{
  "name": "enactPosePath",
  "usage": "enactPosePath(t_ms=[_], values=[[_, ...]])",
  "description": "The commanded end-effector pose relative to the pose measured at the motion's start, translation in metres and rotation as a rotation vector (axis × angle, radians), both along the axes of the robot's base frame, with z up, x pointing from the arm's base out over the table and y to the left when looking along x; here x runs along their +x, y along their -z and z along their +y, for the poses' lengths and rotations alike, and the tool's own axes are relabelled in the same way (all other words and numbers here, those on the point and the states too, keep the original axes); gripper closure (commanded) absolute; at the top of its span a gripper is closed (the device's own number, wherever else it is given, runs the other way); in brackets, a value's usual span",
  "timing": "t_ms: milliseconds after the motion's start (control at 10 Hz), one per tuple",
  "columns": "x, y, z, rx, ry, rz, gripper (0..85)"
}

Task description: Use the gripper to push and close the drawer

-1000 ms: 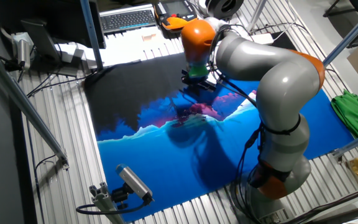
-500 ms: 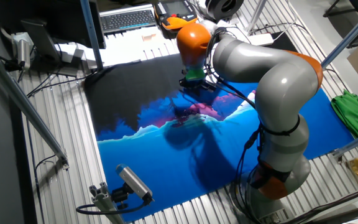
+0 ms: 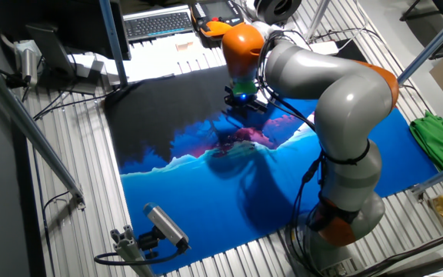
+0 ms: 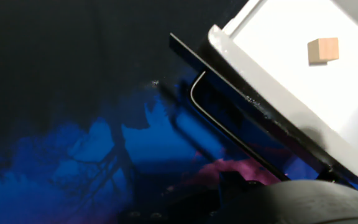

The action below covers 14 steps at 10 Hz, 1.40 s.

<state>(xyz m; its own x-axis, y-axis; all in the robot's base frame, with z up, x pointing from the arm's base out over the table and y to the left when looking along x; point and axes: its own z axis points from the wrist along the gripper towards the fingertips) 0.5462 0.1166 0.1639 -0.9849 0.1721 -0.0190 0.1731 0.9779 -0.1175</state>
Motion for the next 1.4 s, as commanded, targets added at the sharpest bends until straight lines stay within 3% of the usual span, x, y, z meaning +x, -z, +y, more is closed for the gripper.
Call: enactPosePath(t_ms=[0,200,600,700,1300], values=[[0.0005,0.001,-0.001,0.000,0.000,-0.002,85.0],[0.0016,-0.006,-0.002,-0.027,-0.007,-0.010,85.0],[0.0050,-0.009,-0.008,-0.032,-0.021,-0.017,85.0],[0.0055,-0.008,-0.008,-0.049,-0.026,-0.022,85.0],[0.0102,-0.009,-0.015,-0.050,-0.040,-0.024,85.0]])
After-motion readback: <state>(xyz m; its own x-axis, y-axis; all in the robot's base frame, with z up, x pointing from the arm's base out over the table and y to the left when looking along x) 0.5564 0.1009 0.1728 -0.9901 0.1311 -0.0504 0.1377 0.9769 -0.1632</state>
